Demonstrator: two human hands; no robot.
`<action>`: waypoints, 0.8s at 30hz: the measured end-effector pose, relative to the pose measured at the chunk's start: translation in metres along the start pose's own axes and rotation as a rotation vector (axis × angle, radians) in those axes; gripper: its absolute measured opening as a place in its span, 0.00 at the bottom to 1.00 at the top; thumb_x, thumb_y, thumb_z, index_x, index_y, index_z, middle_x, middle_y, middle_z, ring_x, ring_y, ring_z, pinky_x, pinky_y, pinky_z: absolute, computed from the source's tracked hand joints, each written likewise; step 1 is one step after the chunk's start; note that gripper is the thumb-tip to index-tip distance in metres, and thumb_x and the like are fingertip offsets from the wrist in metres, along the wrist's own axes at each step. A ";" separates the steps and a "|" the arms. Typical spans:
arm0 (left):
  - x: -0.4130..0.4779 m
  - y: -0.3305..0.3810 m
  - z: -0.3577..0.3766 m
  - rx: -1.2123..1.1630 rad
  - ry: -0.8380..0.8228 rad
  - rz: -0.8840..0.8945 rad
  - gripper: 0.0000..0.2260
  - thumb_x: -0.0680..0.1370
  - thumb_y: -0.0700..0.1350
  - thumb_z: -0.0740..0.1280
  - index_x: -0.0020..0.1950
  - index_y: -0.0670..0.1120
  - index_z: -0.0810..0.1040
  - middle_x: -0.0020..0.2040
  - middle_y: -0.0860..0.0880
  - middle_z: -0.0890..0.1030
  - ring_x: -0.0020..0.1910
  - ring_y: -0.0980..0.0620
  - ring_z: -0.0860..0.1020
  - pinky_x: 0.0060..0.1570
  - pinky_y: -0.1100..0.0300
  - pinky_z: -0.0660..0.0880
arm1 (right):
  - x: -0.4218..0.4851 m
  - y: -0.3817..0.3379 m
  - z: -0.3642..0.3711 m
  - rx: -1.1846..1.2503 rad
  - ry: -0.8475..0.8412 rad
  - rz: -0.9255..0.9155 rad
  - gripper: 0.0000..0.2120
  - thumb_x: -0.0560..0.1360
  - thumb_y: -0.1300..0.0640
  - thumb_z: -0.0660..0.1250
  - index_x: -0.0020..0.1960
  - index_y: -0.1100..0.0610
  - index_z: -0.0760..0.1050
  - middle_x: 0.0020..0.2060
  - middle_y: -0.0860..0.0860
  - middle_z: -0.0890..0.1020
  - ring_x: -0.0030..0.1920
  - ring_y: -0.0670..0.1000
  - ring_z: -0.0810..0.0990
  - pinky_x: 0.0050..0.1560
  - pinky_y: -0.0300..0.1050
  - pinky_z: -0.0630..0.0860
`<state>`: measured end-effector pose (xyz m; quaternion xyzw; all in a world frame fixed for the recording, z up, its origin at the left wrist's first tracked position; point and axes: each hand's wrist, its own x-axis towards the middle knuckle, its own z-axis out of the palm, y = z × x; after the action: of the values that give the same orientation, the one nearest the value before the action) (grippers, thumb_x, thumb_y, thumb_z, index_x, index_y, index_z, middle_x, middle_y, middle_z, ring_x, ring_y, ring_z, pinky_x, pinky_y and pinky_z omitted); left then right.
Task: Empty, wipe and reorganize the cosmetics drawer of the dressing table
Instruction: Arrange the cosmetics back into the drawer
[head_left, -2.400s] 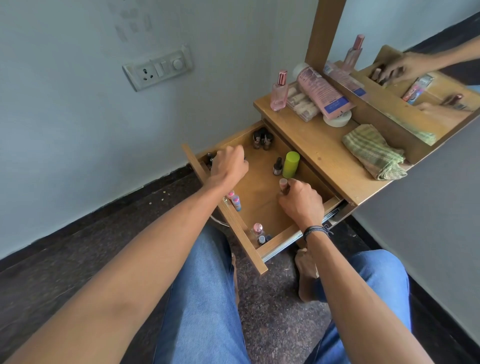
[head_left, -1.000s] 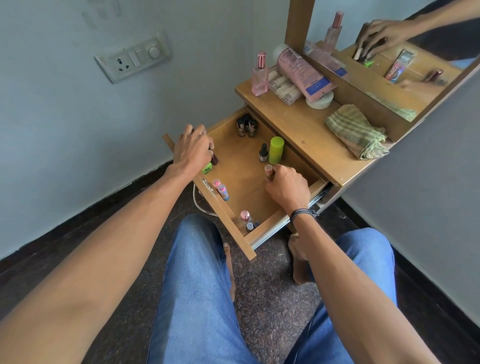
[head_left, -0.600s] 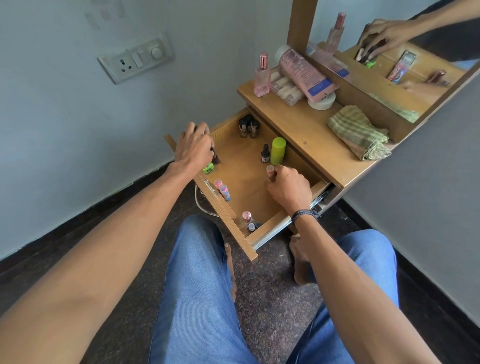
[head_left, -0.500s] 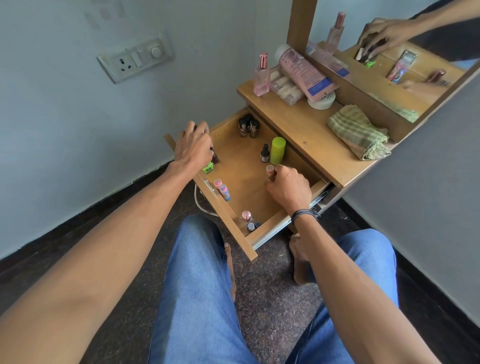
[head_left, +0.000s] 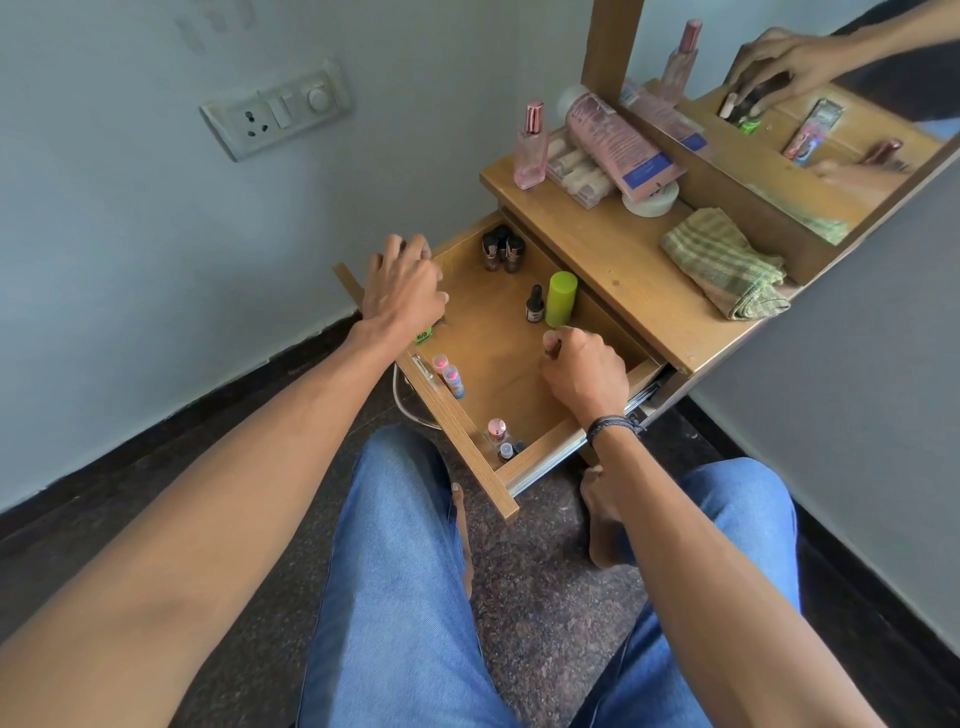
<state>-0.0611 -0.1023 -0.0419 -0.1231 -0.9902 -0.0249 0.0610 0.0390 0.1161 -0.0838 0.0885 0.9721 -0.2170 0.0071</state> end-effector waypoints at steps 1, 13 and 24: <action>-0.001 0.005 0.000 -0.035 0.017 0.011 0.12 0.76 0.47 0.73 0.57 0.44 0.84 0.64 0.46 0.76 0.63 0.45 0.70 0.62 0.48 0.70 | 0.001 0.001 0.001 -0.006 0.001 0.013 0.07 0.80 0.55 0.64 0.54 0.52 0.80 0.50 0.55 0.85 0.47 0.61 0.83 0.42 0.47 0.73; 0.017 0.091 0.036 -0.632 -0.403 -0.195 0.29 0.74 0.44 0.77 0.73 0.46 0.73 0.68 0.43 0.77 0.68 0.43 0.74 0.67 0.50 0.71 | 0.011 0.005 0.006 -0.034 -0.016 0.109 0.11 0.81 0.51 0.61 0.58 0.54 0.78 0.52 0.56 0.84 0.51 0.62 0.83 0.47 0.51 0.75; 0.032 0.108 0.059 -0.666 -0.288 -0.358 0.23 0.79 0.36 0.66 0.74 0.47 0.72 0.71 0.41 0.73 0.69 0.40 0.73 0.66 0.49 0.72 | 0.005 0.004 0.008 -0.099 0.080 0.032 0.13 0.83 0.50 0.59 0.54 0.57 0.79 0.48 0.57 0.85 0.45 0.61 0.84 0.38 0.47 0.70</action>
<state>-0.0721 0.0140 -0.0927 0.0361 -0.9323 -0.3369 -0.1267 0.0346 0.1173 -0.0929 0.1123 0.9796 -0.1650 -0.0239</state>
